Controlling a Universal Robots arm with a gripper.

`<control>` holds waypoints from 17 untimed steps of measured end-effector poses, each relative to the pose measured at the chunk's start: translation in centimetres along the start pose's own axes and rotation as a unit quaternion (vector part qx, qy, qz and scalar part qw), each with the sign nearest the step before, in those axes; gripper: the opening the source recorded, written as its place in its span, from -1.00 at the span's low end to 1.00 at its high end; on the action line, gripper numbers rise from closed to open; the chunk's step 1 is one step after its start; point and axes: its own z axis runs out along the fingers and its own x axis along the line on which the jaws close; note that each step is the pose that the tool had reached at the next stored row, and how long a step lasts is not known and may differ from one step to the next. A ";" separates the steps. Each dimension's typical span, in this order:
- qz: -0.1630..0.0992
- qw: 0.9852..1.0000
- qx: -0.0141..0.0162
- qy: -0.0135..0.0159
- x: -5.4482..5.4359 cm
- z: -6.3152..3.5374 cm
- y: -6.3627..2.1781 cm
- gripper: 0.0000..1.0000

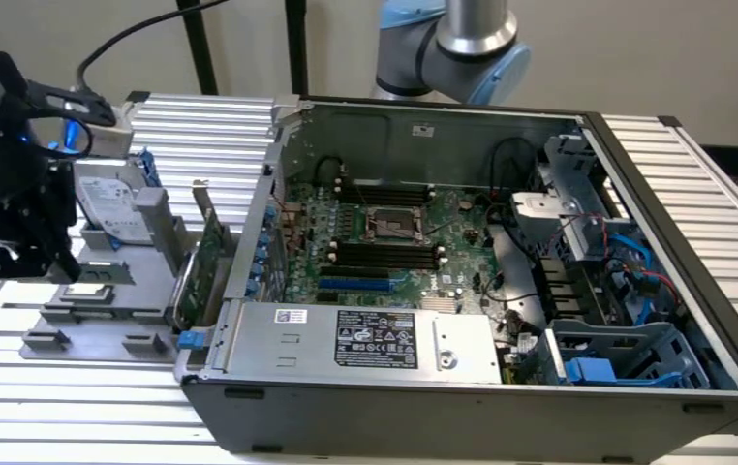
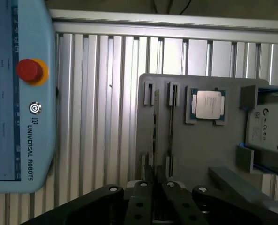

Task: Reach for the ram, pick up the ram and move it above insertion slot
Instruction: 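Pick up the ram and move it above insertion slot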

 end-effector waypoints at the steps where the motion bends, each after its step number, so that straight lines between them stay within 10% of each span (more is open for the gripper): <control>1: -0.001 1.000 0.000 0.000 0.0 -0.44 -0.22 -0.73; 17: -0.006 1.000 -0.003 -0.002 0.1 -7.79 -5.43 -0.73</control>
